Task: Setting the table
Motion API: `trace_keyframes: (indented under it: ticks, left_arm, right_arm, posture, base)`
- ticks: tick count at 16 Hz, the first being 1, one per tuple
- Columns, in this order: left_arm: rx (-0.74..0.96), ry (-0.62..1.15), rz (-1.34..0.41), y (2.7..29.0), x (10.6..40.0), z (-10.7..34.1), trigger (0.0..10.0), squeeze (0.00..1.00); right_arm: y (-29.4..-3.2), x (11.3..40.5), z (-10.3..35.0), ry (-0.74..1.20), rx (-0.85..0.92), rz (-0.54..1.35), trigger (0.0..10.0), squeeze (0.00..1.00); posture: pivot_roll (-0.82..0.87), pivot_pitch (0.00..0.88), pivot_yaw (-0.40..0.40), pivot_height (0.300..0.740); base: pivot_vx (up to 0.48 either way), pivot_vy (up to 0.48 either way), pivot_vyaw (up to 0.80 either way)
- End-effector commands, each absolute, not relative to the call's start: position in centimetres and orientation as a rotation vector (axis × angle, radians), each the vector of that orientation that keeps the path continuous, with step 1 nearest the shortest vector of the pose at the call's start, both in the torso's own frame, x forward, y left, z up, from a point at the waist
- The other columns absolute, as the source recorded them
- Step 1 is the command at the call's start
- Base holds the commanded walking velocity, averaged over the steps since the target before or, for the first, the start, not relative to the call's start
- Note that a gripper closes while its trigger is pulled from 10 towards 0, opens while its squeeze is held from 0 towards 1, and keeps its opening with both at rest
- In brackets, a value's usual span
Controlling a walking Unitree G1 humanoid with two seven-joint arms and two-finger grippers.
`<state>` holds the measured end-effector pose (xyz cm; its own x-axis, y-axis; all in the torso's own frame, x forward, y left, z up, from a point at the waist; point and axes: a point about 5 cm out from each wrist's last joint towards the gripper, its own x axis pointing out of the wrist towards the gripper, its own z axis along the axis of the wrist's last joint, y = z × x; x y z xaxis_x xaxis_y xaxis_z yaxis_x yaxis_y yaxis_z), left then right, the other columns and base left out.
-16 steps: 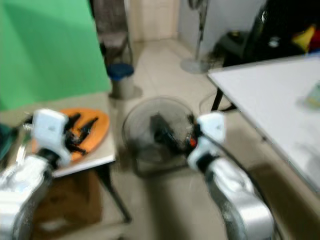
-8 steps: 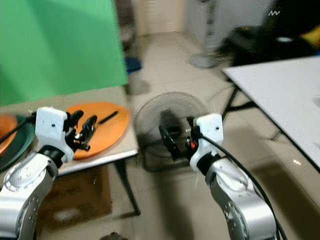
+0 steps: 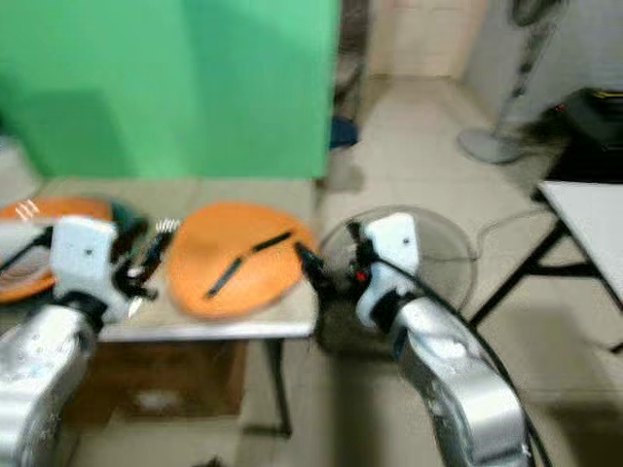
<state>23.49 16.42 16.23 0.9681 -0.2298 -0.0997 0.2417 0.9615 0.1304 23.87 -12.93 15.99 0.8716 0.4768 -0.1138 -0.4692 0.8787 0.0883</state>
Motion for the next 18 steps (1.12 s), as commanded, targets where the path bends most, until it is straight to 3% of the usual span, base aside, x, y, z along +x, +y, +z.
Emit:
trace_keyframes:
  ticks: [1,4,8,9,14,18]
  left_arm:
    - [0.158,0.082,-0.243,16.5,23.3,16.4,10.0,0.00]
    - [0.164,0.090,-0.252,16.4,23.0,16.3,10.0,0.00]
    - [0.226,0.142,-0.370,16.1,22.3,15.5,10.0,0.00]
    - [0.261,0.157,-0.426,16.0,22.2,15.2,10.0,0.00]
    - [0.388,0.291,-0.655,17.0,22.1,13.2,10.0,0.00]
    - [0.361,0.352,-0.664,18.0,22.3,10.7,10.0,0.00]
  right_arm:
    - [-13.0,24.2,16.0,0.137,0.064,0.485,10.0,0.00]
    - [-13.1,24.3,15.9,0.141,0.066,0.485,10.0,0.00]
    - [-14.0,25.1,14.7,0.230,0.061,0.462,10.0,0.02]
    - [-14.2,25.6,14.3,0.258,0.089,0.456,10.0,1.00]
    - [-14.3,28.6,12.9,0.344,0.242,0.524,10.0,1.00]
    - [-14.0,31.3,13.1,0.325,0.281,0.510,10.0,1.00]
  posture:
    - [0.14,0.000,0.015,0.740]
    - [0.14,0.000,0.012,0.740]
    - [0.14,0.000,0.010,0.740]
    - [0.14,0.000,0.013,0.740]
    - [0.11,0.000,0.021,0.740]
    - [0.11,0.000,0.010,0.740]
  base:
    - [0.349,0.000,0.00]
    - [0.346,0.000,0.00]
    - [0.000,0.000,0.00]
    - [0.000,0.000,0.00]
    - [0.000,0.000,0.00]
    - [0.000,0.000,0.00]
